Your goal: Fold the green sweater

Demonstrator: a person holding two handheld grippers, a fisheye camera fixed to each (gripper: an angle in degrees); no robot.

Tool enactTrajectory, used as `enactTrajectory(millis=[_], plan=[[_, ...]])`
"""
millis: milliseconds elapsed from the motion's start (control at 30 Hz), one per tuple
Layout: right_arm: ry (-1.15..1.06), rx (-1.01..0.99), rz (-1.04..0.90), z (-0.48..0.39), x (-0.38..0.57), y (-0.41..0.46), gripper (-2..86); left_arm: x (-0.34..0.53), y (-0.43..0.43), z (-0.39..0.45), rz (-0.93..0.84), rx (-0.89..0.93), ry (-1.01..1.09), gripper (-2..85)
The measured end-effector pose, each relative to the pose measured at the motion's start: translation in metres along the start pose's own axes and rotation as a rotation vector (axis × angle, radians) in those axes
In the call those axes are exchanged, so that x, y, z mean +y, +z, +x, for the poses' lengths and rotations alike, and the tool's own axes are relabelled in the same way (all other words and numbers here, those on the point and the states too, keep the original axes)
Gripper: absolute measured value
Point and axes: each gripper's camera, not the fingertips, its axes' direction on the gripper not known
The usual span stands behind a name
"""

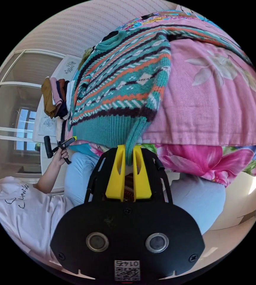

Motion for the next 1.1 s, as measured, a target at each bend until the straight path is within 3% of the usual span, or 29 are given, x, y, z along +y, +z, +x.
enactTrajectory(millis=[167, 333, 467, 533, 667, 867, 1100], plan=[[-0.040, -0.035, 0.102, -0.004, 0.016, -0.050, 2.5, 0.012, -0.058, -0.001, 0.085, 0.071, 0.082, 1.5], [-0.065, 0.060, 0.039, -0.006, 0.021, -0.066, 2.7, 0.036, -0.054, 0.019, -0.032, 0.026, 0.216, 2.2], [0.009, -0.026, -0.008, 0.006, 0.014, -0.041, 3.8, 0.039, -0.030, 0.009, -0.076, -0.019, 0.142, 3.8], [0.024, 0.029, -0.012, 0.003, 0.012, -0.035, 4.7, 0.036, -0.036, 0.006, -0.073, -0.009, 0.142, 4.4], [0.064, 0.124, 0.060, 0.000, 0.015, -0.038, 7.8, 0.032, -0.052, -0.011, -0.031, 0.037, 0.111, 5.9], [0.130, 0.062, 0.155, 0.001, 0.012, -0.034, 10.0, 0.021, -0.047, -0.042, -0.033, 0.098, 0.020, 8.6], [0.106, 0.047, -0.053, -0.020, -0.021, 0.023, 4.5, 0.000, 0.002, -0.047, -0.206, 0.127, 0.018, 4.5]])
